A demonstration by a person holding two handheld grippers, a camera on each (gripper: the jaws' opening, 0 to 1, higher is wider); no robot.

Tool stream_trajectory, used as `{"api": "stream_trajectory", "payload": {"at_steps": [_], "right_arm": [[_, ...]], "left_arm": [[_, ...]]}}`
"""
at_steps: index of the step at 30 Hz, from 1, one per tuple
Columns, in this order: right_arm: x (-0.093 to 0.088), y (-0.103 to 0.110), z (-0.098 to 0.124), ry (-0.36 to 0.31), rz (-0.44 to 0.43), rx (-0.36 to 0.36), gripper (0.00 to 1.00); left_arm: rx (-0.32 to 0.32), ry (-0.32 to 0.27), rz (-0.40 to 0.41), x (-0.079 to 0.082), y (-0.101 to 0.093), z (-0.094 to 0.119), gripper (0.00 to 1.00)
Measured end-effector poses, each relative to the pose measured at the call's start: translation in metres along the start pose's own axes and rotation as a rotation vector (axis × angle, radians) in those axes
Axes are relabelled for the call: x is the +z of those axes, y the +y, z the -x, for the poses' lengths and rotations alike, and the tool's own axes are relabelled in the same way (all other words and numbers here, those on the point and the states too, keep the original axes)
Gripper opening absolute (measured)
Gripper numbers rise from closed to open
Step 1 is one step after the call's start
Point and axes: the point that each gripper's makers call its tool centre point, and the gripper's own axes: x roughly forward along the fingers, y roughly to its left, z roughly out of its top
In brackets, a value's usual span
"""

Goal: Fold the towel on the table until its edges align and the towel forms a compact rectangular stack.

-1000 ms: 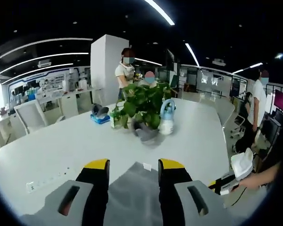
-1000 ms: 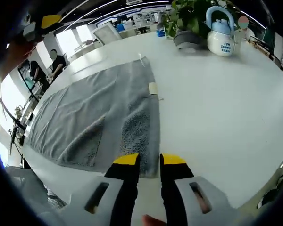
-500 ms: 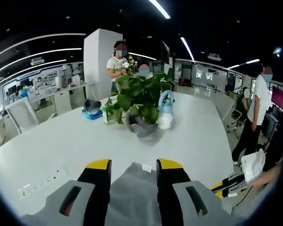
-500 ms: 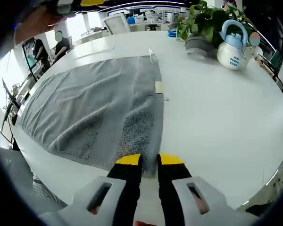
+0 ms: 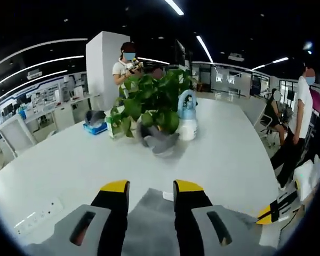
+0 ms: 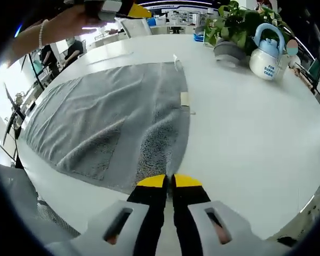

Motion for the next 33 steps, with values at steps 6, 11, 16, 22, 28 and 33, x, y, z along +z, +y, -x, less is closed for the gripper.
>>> {"api": "stream_trajectory", "payload": {"at_steps": [6, 11, 16, 22, 28, 33], "right_arm": [[0.0, -0.001, 0.0, 0.017, 0.005, -0.001, 0.01], [-0.001, -0.001, 0.001, 0.006, -0.001, -0.006, 0.01], [0.0, -0.001, 0.001, -0.003, -0.01, -0.023, 0.0], [0.0, -0.001, 0.001, -0.006, -0.026, -0.02, 0.0], [0.0, -0.001, 0.001, -0.003, -0.032, -0.027, 0.0], [0.0, 0.0, 0.001, -0.009, -0.028, -0.037, 0.0]], "left_arm": [[-0.019, 0.02, 0.025, -0.012, 0.003, -0.025, 0.33], [-0.059, 0.051, 0.04, -0.032, 0.003, -0.047, 0.33], [-0.059, 0.065, 0.029, -0.042, 0.004, -0.064, 0.31], [-0.083, 0.071, 0.025, -0.046, 0.005, -0.085, 0.3], [-0.104, 0.102, 0.032, -0.064, 0.004, -0.097, 0.3], [-0.083, 0.121, 0.019, -0.074, 0.011, -0.102, 0.26]]}}
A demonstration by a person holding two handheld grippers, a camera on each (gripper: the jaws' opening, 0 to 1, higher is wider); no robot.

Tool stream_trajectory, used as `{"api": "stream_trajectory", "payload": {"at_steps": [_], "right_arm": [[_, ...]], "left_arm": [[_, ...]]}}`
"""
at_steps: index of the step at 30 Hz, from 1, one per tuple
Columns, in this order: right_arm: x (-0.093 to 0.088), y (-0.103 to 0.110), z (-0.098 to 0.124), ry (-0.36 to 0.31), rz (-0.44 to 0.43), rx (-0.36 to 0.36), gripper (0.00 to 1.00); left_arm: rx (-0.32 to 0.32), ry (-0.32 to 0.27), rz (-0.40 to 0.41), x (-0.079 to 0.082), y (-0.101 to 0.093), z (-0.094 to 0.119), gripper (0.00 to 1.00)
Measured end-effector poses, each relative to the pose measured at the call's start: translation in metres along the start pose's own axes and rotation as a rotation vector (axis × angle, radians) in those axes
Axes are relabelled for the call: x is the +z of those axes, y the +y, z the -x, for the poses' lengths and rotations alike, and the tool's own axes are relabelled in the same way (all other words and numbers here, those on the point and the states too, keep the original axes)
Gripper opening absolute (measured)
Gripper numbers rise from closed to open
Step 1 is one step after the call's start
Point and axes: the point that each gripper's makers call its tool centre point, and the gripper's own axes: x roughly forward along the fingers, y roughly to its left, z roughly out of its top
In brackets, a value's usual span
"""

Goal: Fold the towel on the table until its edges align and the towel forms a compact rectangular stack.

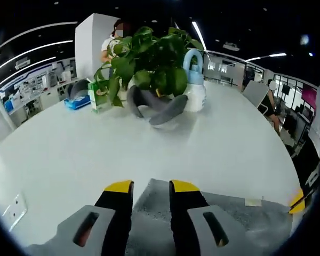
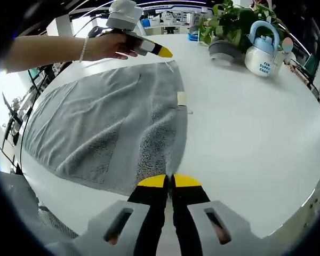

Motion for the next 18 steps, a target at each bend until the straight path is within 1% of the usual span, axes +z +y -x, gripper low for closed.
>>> {"api": "stream_trajectory", "payload": {"at_steps": [5, 10, 12, 15, 18], "right_arm": [[0.001, 0.0, 0.0, -0.003, 0.007, -0.002, 0.0], [0.001, 0.0, -0.001, 0.001, 0.005, -0.005, 0.0], [0.001, 0.0, -0.001, 0.0, 0.008, -0.007, 0.0], [0.0, 0.0, -0.001, 0.002, 0.006, -0.006, 0.0], [0.0, 0.0, 0.0, 0.008, 0.013, -0.007, 0.0]], "left_arm": [[-0.009, 0.004, -0.007, -0.004, 0.001, -0.007, 0.24], [-0.03, 0.028, -0.013, -0.012, -0.004, -0.013, 0.24], [-0.028, 0.033, -0.011, -0.014, -0.004, -0.014, 0.23], [-0.028, 0.054, -0.052, -0.021, -0.005, -0.016, 0.18], [-0.039, 0.043, -0.059, -0.018, -0.011, -0.015, 0.13]]}}
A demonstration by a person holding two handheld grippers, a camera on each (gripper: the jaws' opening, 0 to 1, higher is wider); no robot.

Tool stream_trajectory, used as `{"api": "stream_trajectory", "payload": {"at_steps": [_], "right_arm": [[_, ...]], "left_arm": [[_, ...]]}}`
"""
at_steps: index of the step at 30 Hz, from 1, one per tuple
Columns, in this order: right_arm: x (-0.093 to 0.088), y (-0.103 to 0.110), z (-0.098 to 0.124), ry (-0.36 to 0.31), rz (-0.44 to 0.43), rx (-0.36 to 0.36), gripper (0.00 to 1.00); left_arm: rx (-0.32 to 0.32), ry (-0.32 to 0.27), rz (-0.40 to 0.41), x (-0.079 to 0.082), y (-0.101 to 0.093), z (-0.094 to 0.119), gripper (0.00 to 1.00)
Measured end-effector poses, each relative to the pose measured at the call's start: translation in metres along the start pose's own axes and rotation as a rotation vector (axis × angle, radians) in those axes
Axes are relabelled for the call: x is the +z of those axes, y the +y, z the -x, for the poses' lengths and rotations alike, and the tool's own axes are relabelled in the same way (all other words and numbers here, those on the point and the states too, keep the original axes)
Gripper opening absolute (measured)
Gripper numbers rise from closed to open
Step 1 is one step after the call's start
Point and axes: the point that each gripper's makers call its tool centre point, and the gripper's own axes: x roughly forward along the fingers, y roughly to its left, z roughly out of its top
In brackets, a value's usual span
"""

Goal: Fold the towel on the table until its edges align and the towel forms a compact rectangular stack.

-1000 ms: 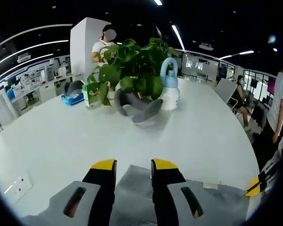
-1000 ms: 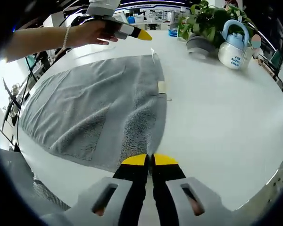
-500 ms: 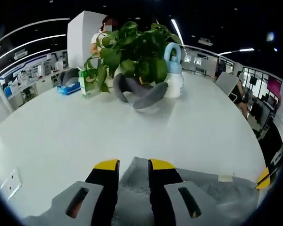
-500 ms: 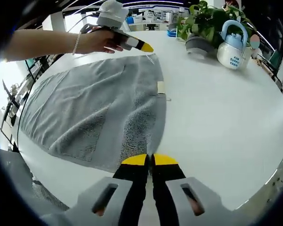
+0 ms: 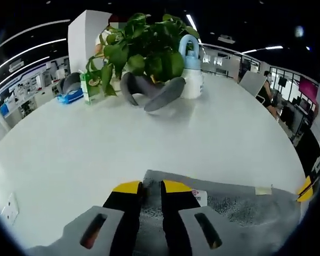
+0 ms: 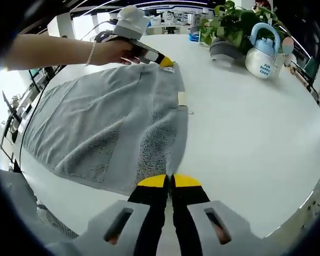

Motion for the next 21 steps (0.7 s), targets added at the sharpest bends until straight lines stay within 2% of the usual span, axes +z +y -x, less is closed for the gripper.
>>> {"api": "stream_trajectory", "payload": {"at_steps": [2, 5, 7, 14, 19, 21], "right_arm": [[0.0, 0.0, 0.0, 0.001, 0.006, -0.001, 0.0], [0.0, 0.001, 0.0, 0.0, 0.013, 0.001, 0.0], [0.0, 0.001, 0.0, 0.001, 0.012, 0.002, 0.0], [0.0, 0.0, -0.001, 0.009, -0.002, 0.006, 0.0], [-0.001, -0.001, 0.003, 0.047, -0.034, -0.004, 0.0], [0.01, 0.0, 0.008, 0.003, -0.055, 0.005, 0.0]], "left_arm": [[0.0, -0.003, -0.031, 0.0, -0.002, 0.0, 0.12], [-0.003, -0.005, -0.017, 0.0, 0.0, 0.0, 0.1], [0.006, -0.002, -0.016, 0.0, 0.003, 0.0, 0.05], [0.011, 0.01, -0.016, 0.001, 0.003, 0.002, 0.03], [0.003, -0.009, -0.011, 0.014, 0.002, 0.014, 0.03], [0.008, -0.022, -0.022, 0.02, 0.002, 0.019, 0.03]]}}
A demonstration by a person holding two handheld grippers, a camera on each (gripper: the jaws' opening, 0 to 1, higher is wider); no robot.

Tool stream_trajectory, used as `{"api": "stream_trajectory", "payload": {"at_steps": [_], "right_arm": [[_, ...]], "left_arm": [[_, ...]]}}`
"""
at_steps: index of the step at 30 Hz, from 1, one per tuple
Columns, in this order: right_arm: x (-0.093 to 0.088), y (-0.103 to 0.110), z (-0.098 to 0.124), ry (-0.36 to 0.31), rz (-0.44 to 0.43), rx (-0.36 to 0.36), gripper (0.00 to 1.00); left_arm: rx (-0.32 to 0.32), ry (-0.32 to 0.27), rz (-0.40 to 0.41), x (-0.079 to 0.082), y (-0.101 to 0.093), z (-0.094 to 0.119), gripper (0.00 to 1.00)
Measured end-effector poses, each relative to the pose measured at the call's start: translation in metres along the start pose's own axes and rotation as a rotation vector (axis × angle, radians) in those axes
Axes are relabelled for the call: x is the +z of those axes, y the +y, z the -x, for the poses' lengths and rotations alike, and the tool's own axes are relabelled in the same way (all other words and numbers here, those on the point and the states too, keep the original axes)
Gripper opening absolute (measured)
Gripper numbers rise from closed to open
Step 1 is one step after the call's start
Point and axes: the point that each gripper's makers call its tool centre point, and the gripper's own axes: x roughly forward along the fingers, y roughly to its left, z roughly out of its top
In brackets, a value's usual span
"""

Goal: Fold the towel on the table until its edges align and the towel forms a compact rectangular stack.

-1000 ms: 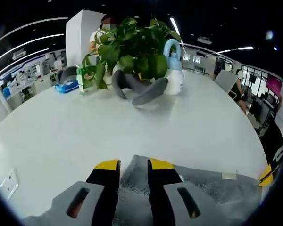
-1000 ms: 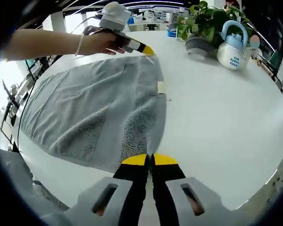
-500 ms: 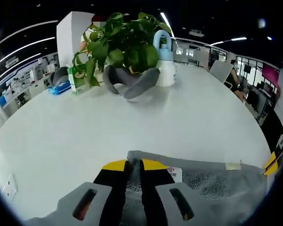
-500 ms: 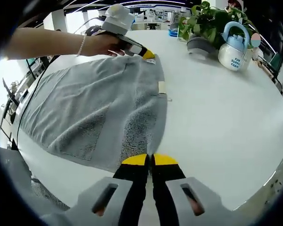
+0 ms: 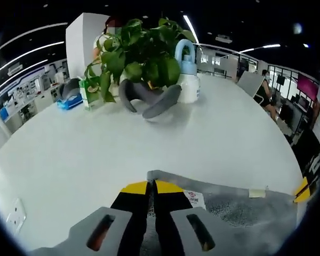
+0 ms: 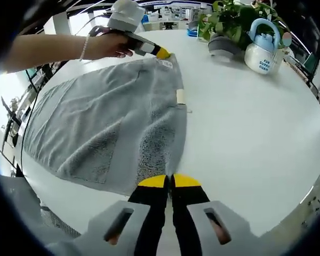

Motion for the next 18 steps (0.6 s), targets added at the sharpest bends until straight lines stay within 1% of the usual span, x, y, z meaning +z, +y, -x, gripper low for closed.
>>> {"api": "stream_trajectory", "payload": {"at_steps": [2, 6, 10, 12, 15, 18], "right_arm": [[0.008, 0.001, 0.007, -0.017, -0.017, 0.003, 0.0], [0.016, 0.005, 0.013, -0.029, -0.017, 0.004, 0.0], [0.022, 0.009, 0.023, -0.054, -0.002, 0.009, 0.0], [0.026, 0.009, 0.03, -0.069, -0.01, 0.014, 0.0], [0.031, 0.009, 0.043, -0.1, -0.043, 0.019, 0.0], [0.035, 0.008, 0.052, -0.115, -0.043, 0.017, 0.0]], "left_arm": [[0.0, -0.012, 0.003, 0.007, 0.001, 0.007, 0.03], [0.008, -0.023, 0.019, 0.017, 0.001, 0.02, 0.03], [0.015, -0.03, -0.018, 0.027, -0.003, 0.037, 0.03], [0.015, -0.031, -0.033, 0.032, -0.005, 0.043, 0.03], [0.019, -0.039, -0.022, 0.039, -0.006, 0.052, 0.03], [0.026, -0.054, -0.022, 0.048, -0.011, 0.06, 0.03]]}}
